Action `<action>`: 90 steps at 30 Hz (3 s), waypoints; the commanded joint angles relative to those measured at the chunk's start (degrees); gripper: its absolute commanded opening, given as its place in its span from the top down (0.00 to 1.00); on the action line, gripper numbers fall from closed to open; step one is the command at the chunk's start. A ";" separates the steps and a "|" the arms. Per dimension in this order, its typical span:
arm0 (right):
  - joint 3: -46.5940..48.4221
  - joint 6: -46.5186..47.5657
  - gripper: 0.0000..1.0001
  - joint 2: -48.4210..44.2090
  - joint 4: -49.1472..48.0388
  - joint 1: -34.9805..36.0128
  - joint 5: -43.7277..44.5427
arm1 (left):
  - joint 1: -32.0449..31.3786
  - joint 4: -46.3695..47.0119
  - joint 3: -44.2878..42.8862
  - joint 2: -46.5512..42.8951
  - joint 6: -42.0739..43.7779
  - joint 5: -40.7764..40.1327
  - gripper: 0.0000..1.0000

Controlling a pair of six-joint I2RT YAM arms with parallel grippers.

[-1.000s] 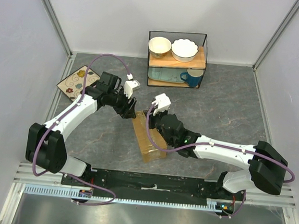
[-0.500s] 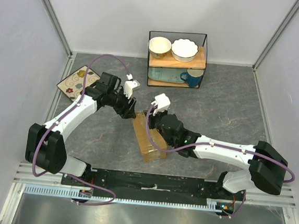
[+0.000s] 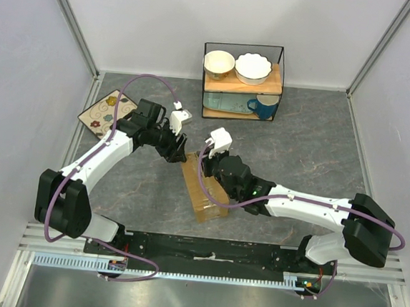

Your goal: Unpack the express box

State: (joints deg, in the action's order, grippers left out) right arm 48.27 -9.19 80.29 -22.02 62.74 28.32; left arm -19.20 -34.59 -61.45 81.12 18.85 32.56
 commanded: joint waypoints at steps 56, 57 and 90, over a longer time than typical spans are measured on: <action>9.65 3.30 1.00 3.38 10.51 -3.41 -4.93 | -0.13 -2.94 3.00 1.41 1.63 -2.67 0.39; 9.56 3.22 1.00 3.47 10.51 -3.68 -5.28 | -0.22 -2.94 3.00 1.41 1.71 -2.67 0.40; 10.18 2.25 1.00 3.55 9.19 -3.94 -8.89 | -0.22 -3.03 3.53 2.11 1.63 -1.97 0.41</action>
State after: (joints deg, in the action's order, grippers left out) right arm 57.56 -6.66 83.57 -10.26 58.87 19.97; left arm -19.03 -33.15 -60.58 80.99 18.85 33.80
